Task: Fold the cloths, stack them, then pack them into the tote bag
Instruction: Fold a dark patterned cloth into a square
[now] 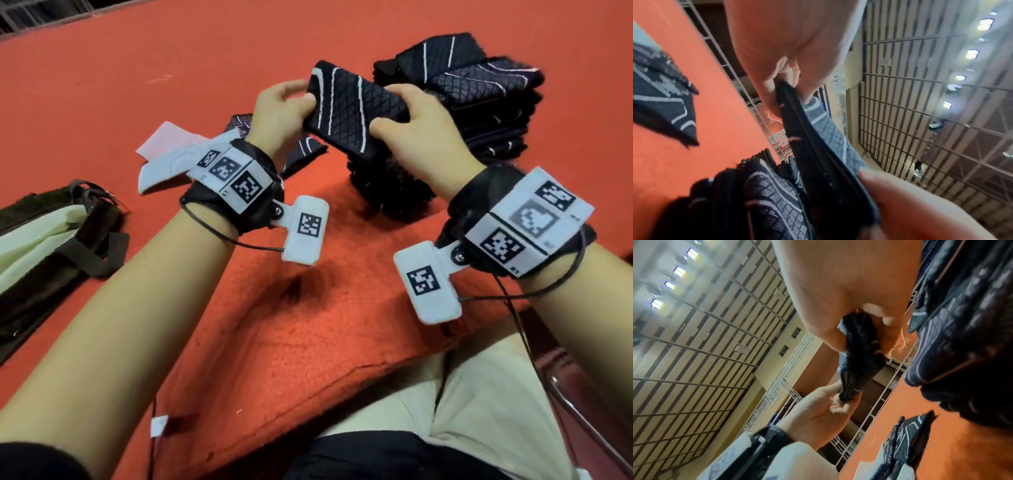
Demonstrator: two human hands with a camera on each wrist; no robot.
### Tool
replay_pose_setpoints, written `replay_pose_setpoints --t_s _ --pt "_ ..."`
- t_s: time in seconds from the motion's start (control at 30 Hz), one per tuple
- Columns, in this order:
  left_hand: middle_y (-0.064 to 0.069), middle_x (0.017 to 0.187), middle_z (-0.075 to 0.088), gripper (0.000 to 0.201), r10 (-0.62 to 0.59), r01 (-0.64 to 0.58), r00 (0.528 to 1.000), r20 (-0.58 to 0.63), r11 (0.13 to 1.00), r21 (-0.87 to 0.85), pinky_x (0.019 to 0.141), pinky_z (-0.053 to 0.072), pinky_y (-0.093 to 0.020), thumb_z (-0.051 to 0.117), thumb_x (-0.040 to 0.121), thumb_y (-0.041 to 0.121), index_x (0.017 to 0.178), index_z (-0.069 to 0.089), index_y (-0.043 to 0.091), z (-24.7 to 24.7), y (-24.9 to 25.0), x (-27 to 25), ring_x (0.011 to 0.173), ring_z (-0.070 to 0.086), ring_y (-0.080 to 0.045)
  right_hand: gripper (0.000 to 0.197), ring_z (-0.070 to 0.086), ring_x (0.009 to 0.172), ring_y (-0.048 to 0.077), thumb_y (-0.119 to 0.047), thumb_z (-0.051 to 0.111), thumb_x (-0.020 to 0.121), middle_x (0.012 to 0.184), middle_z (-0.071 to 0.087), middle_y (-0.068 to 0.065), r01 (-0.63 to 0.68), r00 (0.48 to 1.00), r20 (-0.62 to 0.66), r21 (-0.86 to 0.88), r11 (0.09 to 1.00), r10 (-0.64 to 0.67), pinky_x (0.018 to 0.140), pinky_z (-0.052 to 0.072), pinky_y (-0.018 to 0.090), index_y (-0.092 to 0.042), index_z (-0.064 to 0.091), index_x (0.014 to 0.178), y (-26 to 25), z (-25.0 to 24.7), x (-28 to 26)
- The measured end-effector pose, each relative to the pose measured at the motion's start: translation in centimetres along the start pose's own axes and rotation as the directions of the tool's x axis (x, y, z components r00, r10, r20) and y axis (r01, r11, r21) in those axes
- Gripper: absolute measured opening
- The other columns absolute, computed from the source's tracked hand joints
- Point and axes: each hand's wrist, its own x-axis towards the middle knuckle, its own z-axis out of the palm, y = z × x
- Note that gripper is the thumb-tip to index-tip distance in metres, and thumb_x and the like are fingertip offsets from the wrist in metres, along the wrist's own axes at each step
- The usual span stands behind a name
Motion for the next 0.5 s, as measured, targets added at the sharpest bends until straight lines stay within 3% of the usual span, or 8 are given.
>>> replay_pose_setpoints --t_s 0.07,0.13,0.2,0.3,0.4,0.5 --pt "-0.002 0.070 0.067 0.018 -0.078 0.079 0.997 0.016 0.995 -0.066 0.057 0.055 -0.022 0.052 0.091 -0.003 0.105 0.063 -0.001 1.5 -0.2 0.3 0.058 0.063 -0.008 0.029 0.062 0.090 0.019 -0.018 0.054 0.081 0.099 0.068 0.009 -0.033 0.999 -0.023 -0.018 0.999 0.032 0.087 0.050 0.035 -0.008 0.066 0.106 1.0 -1.2 0.1" --pt "-0.002 0.065 0.066 0.013 -0.129 0.132 0.991 0.039 0.988 -0.082 0.061 0.057 -0.024 0.056 0.090 -0.002 0.100 0.065 0.000 2.8 -0.5 0.7 0.057 0.062 -0.009 0.030 0.061 0.083 0.021 -0.020 0.054 0.080 0.091 0.069 0.011 -0.073 0.997 -0.040 -0.026 0.997 0.072 0.085 0.049 0.037 -0.004 0.067 0.101 2.0 -2.1 0.1" --pt "-0.005 0.072 0.066 0.010 -0.147 0.151 0.987 0.069 0.987 -0.052 0.064 0.058 -0.024 0.057 0.089 -0.001 0.087 0.065 0.004 3.7 -0.5 1.0 0.061 0.063 -0.010 0.033 0.062 0.095 0.019 -0.018 0.054 0.081 0.102 0.068 0.007 -0.099 0.993 -0.062 -0.043 0.994 0.096 0.092 0.047 0.031 -0.010 0.066 0.111 3.0 -2.5 0.0" --pt "-0.006 0.079 0.065 0.012 -0.167 0.167 0.982 0.087 0.986 0.009 0.065 0.057 -0.023 0.060 0.088 0.001 0.081 0.065 0.009 5.0 -0.8 1.7 0.070 0.063 -0.012 0.045 0.057 0.109 0.014 -0.015 0.053 0.083 0.118 0.063 0.004 -0.103 0.992 -0.083 -0.083 0.991 0.096 0.098 0.041 0.023 -0.021 0.057 0.127 4.1 -2.9 -0.3" --pt "-0.006 0.079 0.066 0.013 -0.175 0.171 0.981 0.082 0.984 0.049 0.058 0.055 -0.020 0.061 0.087 0.001 0.079 0.066 0.011 6.0 -0.9 2.1 0.070 0.063 -0.012 0.045 0.057 0.109 0.016 -0.018 0.053 0.084 0.119 0.061 0.007 -0.105 0.991 -0.092 -0.107 0.989 0.095 0.093 0.040 0.019 -0.025 0.056 0.128 5.0 -3.1 -0.3" --pt "-0.006 0.080 0.066 0.015 -0.171 0.166 0.981 0.087 0.984 0.066 0.064 0.057 -0.023 0.060 0.088 0.001 0.077 0.065 0.011 6.7 -1.1 2.5 0.072 0.064 -0.013 0.043 0.055 0.109 0.021 -0.022 0.053 0.085 0.118 0.058 0.011 -0.125 0.990 -0.087 -0.135 0.983 0.114 0.090 0.039 0.020 -0.026 0.056 0.128 5.5 -3.1 0.0"
